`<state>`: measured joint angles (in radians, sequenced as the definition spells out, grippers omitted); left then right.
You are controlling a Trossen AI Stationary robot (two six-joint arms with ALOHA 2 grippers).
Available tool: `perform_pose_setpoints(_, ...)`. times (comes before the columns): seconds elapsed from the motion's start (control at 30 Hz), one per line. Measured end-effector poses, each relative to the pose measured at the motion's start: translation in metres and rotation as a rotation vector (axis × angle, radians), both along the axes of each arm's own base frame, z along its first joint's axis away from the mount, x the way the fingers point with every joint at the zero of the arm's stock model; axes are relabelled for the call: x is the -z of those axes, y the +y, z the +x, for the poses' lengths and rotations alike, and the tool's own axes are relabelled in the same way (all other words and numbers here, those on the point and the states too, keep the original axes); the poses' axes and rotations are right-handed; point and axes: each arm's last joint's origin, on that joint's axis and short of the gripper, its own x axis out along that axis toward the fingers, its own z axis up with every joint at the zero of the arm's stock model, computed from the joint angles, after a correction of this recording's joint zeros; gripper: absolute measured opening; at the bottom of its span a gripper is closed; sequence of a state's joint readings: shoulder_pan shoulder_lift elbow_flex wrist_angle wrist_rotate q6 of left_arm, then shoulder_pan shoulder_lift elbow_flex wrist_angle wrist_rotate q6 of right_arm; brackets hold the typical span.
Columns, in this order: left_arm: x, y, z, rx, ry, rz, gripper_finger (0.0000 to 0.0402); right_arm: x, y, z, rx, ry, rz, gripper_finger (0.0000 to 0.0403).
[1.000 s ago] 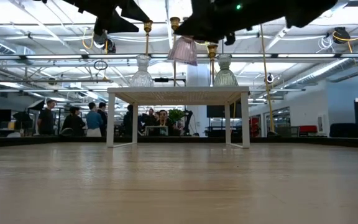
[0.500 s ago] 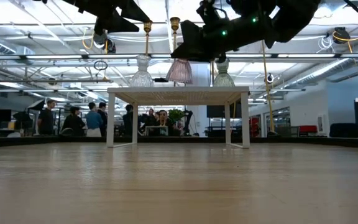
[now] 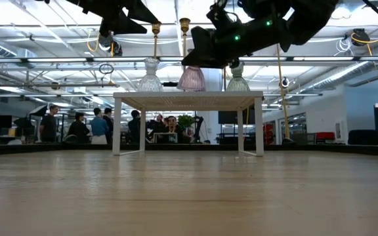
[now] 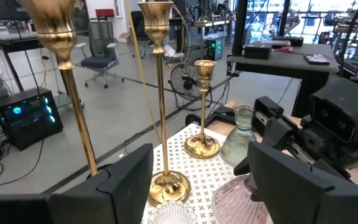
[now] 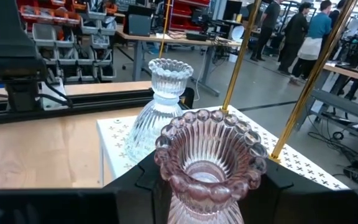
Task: Pick & Place candle stick holders
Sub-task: Put the pink vase on the shelf
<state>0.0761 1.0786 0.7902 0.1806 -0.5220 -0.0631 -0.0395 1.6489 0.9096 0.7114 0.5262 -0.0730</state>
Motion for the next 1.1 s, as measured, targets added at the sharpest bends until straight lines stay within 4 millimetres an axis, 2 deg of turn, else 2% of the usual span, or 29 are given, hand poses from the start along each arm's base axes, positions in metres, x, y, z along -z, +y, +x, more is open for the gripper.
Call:
perform_pose_setpoints(0.43, 0.0006, -0.0005, 0.0002, 0.018, 0.005, -0.003, 0.0269, 0.0013, -0.0007, -0.0007, 0.028, 0.027, -0.021, 0.0173)
perform_pose_setpoints(0.83, 0.0012, -0.0018, 0.0010, 0.074, 0.011, -0.010, 0.0269, -0.0016, -0.0007, -0.0007, 0.045, 0.024, -0.065, 0.0167)
perform_pose_setpoints(1.1, 0.0076, -0.0043, 0.0012, 0.167, 0.109, 0.028, 0.0269, -0.0018, -0.0007, -0.0006, 0.042, 0.024, -0.070, 0.0167)
